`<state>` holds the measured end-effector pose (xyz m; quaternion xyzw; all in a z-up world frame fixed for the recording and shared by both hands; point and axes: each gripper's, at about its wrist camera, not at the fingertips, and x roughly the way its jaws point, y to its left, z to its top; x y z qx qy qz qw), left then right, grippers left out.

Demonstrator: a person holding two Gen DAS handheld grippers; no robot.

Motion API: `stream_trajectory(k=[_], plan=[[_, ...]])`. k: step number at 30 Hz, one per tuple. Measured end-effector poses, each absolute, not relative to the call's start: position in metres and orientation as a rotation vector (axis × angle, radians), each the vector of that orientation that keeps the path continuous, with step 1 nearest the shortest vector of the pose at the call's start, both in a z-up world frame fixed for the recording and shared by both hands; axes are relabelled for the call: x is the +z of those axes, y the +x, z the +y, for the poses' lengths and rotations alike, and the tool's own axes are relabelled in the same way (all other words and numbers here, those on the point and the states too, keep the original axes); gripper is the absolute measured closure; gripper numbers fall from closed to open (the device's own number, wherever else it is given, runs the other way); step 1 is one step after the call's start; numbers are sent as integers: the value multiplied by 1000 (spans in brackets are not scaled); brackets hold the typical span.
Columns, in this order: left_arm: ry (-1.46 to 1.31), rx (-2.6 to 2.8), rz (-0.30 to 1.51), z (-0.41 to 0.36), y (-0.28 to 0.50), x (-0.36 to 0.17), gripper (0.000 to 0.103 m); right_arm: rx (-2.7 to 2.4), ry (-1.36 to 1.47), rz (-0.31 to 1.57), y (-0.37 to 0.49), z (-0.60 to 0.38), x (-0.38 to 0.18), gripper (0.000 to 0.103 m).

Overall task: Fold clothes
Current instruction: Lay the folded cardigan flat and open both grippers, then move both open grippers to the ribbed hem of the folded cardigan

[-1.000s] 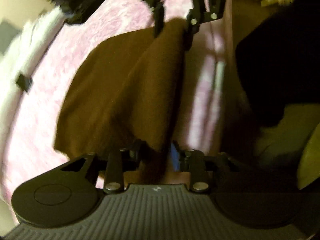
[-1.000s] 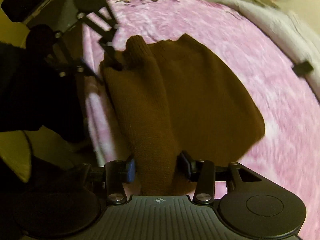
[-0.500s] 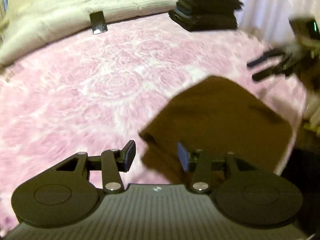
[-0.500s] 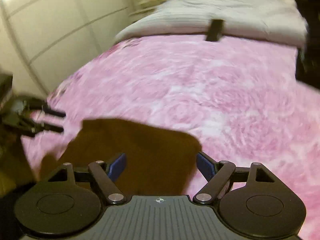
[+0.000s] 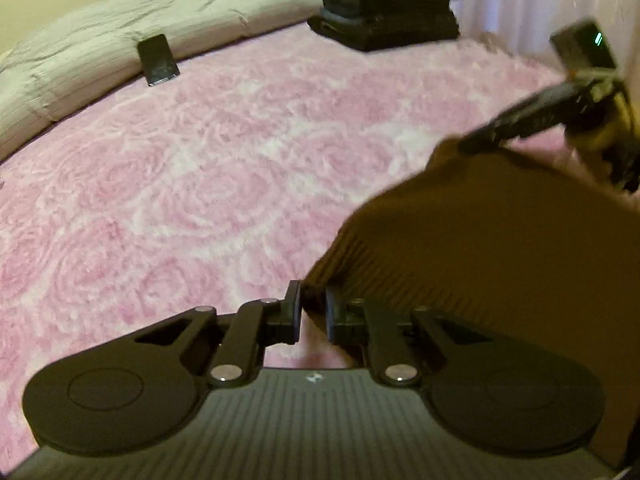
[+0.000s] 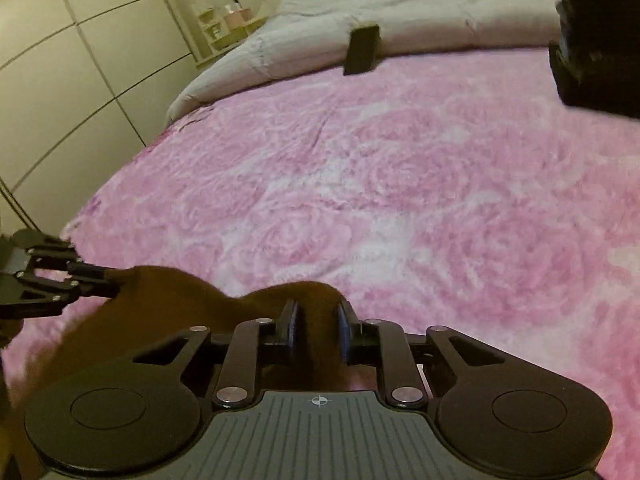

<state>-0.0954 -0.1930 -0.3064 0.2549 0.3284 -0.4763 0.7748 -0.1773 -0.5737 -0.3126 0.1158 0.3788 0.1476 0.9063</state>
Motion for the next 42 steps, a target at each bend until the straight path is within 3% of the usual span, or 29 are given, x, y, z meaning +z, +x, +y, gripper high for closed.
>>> stream_trajectory(k=[1, 2, 4, 13, 19, 26, 33, 42], plan=[[556, -1004, 701, -190, -98, -312, 88, 297, 210, 761, -185, -571, -308, 72], [539, -958, 699, -185, -99, -313, 88, 272, 181, 736, -195, -567, -305, 53], [476, -867, 703, -170, -102, -310, 88, 254, 154, 692, -219, -558, -295, 42], [425, -960, 559, -112, -214, -235, 83, 464, 60, 638, -346, -493, -260, 42], [480, -1086, 614, -133, -280, -274, 75, 366, 64, 698, -366, -488, -295, 43], [456, -1013, 609, -142, -276, -298, 74, 296, 147, 620, -401, -508, -277, 42], [487, -996, 613, -135, -282, -283, 72, 257, 95, 726, -428, -509, -307, 42], [433, -985, 598, -134, -293, -262, 72, 347, 48, 557, -434, -486, -279, 42]])
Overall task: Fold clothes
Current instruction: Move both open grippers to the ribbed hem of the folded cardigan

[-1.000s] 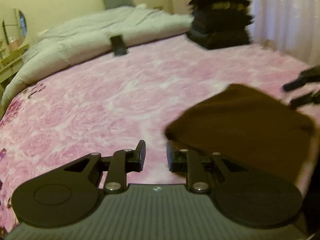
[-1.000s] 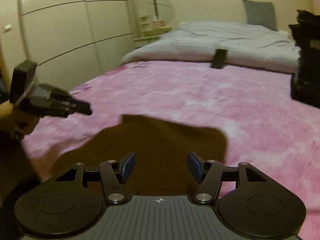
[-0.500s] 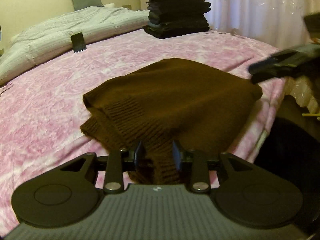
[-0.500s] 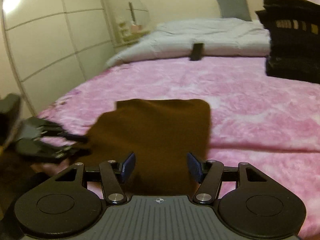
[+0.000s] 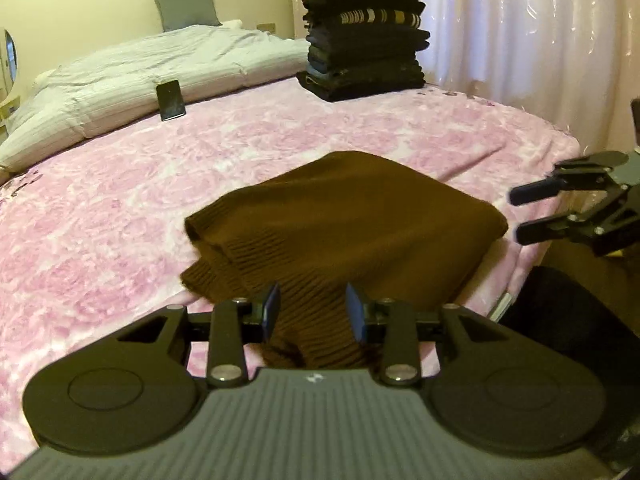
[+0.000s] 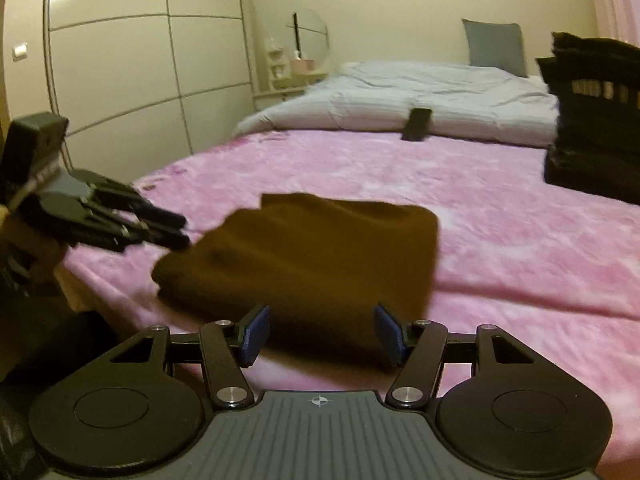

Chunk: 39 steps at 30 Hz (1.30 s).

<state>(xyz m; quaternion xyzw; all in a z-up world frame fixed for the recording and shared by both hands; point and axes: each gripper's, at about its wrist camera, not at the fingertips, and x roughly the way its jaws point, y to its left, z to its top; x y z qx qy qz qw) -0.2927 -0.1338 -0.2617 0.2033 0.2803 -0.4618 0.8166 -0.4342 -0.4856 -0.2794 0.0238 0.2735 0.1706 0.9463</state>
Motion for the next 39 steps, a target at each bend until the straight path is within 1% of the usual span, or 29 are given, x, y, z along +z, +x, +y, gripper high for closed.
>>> stream_trajectory(k=[5, 13, 27, 31, 33, 36, 39], plan=[[505, -932, 668, -151, -288, -283, 70, 361, 94, 604, -403, -482, -297, 42], [515, -913, 659, -155, -288, -287, 70, 366, 82, 636, -397, -486, -312, 43], [484, -918, 656, -152, -284, -289, 69, 371, 53, 636, -396, -484, -315, 42], [482, -924, 648, -150, -283, -288, 67, 361, -72, 666, -391, -477, -309, 42], [486, -911, 632, -146, -282, -284, 65, 326, -145, 674, -390, -475, -300, 42], [499, -878, 562, -133, -284, -274, 67, 307, -249, 632, -401, -471, -283, 42], [584, -928, 435, -120, -301, -264, 66, 346, -366, 609, -414, -462, -280, 42]])
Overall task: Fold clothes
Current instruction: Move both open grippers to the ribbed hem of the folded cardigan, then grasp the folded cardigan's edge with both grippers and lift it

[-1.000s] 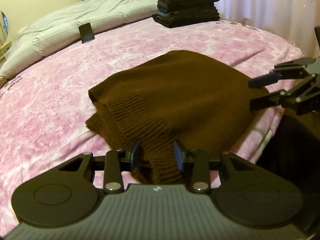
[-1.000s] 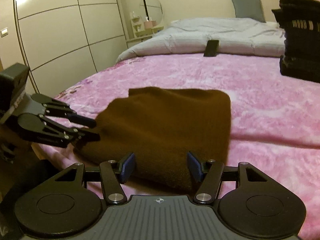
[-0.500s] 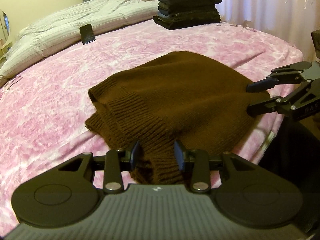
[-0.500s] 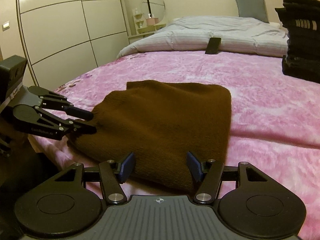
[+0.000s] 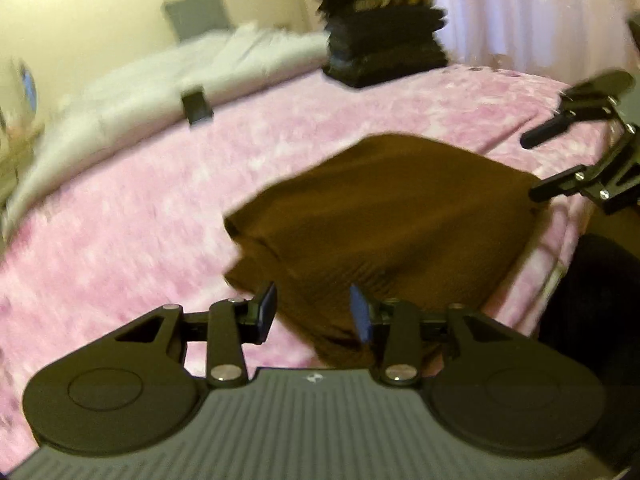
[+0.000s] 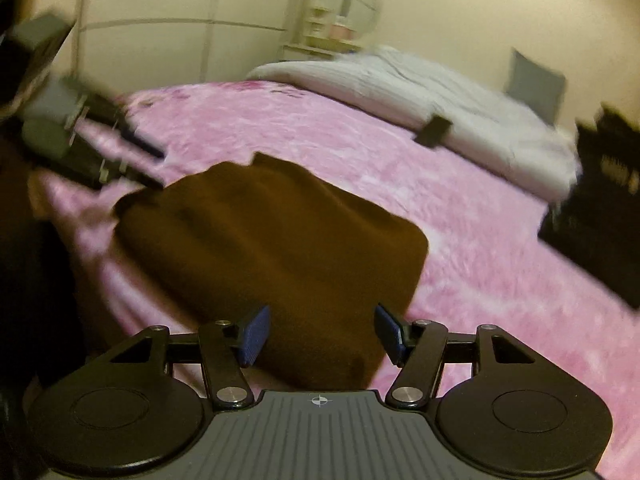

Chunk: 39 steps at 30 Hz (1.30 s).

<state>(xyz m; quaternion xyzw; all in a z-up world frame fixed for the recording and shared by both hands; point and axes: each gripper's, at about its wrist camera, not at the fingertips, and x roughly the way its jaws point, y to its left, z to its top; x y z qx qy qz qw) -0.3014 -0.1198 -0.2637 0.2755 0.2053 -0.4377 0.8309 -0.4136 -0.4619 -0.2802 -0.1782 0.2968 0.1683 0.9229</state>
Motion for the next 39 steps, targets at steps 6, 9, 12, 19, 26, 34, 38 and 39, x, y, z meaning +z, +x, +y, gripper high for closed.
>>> stream_trajectory(k=[6, 9, 12, 19, 26, 34, 38, 39], plan=[[873, -1069, 257, -128, -349, -278, 63, 416, -545, 625, -421, -436, -301, 42], [931, -1092, 250, -142, -356, -290, 64, 429, -612, 622, -419, -427, -311, 42], [977, -1076, 254, -153, -354, -300, 66, 439, -730, 606, -421, -419, -320, 42], [923, -1043, 346, -158, -334, -305, 64, 482, -944, 588, -418, -406, -340, 42], [1112, -1033, 154, -146, -370, -307, 53, 509, -894, 591, -400, -410, -344, 42], [1332, -953, 2, -167, -389, -344, 35, 483, -622, 656, -366, -431, -334, 42], [1429, -894, -78, -180, -391, -359, 35, 474, -554, 662, -360, -438, -332, 42], [1452, -875, -94, -184, -390, -363, 35, 473, -550, 662, -359, -437, -332, 42]])
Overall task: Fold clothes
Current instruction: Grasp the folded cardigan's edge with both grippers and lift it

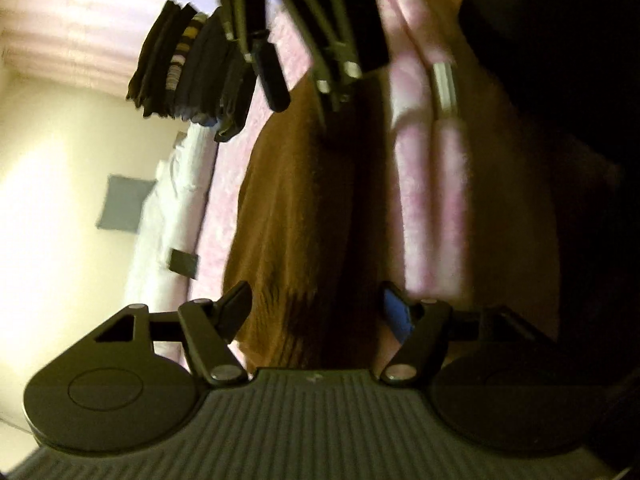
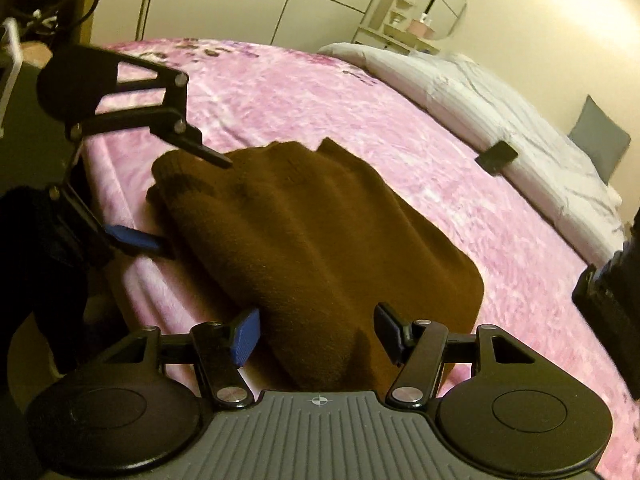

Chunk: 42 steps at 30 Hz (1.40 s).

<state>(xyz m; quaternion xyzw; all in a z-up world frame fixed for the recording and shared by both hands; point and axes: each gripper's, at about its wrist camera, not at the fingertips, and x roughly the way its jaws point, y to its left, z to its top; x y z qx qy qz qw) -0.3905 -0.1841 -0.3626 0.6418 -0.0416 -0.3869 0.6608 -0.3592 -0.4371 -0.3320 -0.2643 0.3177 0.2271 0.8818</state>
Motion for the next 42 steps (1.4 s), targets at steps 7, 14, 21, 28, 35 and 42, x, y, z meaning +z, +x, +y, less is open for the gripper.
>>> stream_trajectory(k=[7, 14, 21, 28, 35, 42], plan=[[1499, -808, -125, -192, -381, -368, 53, 442, -628, 620, -390, -430, -328, 42], [1391, -869, -17, -194, -368, -351, 81, 451, -799, 536, -428, -424, -347, 42], [1022, -937, 239, -199, -324, -292, 82, 382, -992, 447, -426, -401, -376, 42], [1063, -940, 222, -205, -328, -299, 79, 286, -1098, 445, -415, -406, -394, 43], [1292, -861, 99, -208, -356, -343, 62, 308, -1051, 465, -416, -411, -385, 76], [1378, -805, 32, -212, -349, -348, 80, 313, -1009, 478, -419, -410, -365, 80]])
